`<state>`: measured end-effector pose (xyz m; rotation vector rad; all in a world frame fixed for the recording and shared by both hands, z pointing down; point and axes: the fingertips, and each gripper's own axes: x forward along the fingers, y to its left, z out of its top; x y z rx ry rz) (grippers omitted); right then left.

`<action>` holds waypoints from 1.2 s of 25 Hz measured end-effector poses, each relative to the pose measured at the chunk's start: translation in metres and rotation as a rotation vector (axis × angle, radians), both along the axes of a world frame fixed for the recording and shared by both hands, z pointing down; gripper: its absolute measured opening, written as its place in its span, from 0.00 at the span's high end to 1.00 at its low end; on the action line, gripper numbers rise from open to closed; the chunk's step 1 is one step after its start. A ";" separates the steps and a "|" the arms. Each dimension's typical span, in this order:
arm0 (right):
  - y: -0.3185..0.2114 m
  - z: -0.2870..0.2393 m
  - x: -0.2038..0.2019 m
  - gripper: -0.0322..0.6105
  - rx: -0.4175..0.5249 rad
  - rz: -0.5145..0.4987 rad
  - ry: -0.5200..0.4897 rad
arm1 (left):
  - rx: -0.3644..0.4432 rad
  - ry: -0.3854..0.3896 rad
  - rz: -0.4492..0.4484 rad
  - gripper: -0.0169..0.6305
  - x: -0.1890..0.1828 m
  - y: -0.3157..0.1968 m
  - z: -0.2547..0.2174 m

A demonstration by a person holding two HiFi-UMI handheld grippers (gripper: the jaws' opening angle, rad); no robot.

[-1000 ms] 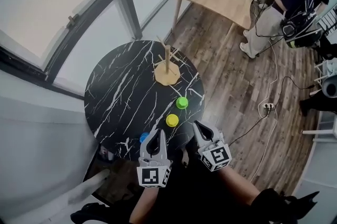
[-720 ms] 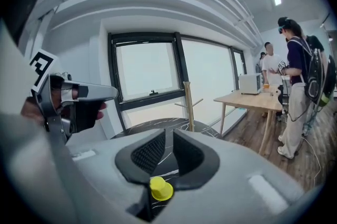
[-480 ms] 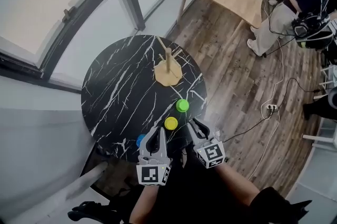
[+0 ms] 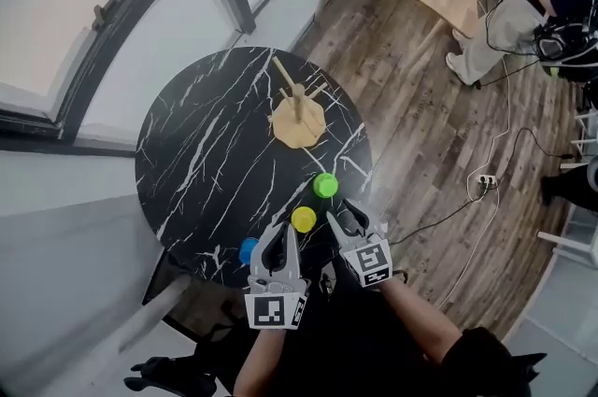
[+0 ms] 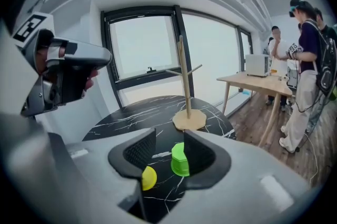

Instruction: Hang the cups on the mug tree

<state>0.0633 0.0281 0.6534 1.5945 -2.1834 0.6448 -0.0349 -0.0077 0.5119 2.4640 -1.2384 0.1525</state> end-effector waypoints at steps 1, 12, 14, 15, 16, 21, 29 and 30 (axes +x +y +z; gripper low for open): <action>-0.002 0.007 0.000 0.70 -0.012 -0.002 0.002 | -0.005 0.000 -0.002 0.98 0.000 -0.003 0.003; -0.020 0.063 -0.006 0.59 -0.103 -0.011 0.032 | -0.047 -0.003 -0.011 0.98 -0.006 -0.021 0.031; -0.023 0.070 -0.003 0.58 -0.113 -0.003 0.039 | -0.057 -0.001 -0.013 0.98 -0.005 -0.024 0.034; -0.024 0.073 -0.002 0.57 -0.117 -0.001 0.043 | -0.061 0.000 -0.013 0.98 -0.005 -0.025 0.035; -0.025 0.076 -0.001 0.57 -0.121 0.000 0.045 | -0.064 0.000 -0.013 0.98 -0.005 -0.026 0.037; -0.029 0.092 -0.001 0.54 -0.147 -0.009 0.050 | -0.081 0.000 -0.022 0.98 -0.007 -0.031 0.046; -0.035 0.105 -0.003 0.54 -0.163 -0.024 0.068 | -0.096 0.001 -0.025 0.98 -0.009 -0.033 0.053; -0.036 0.106 -0.003 0.54 -0.165 -0.025 0.071 | -0.098 0.001 -0.027 0.98 -0.009 -0.033 0.054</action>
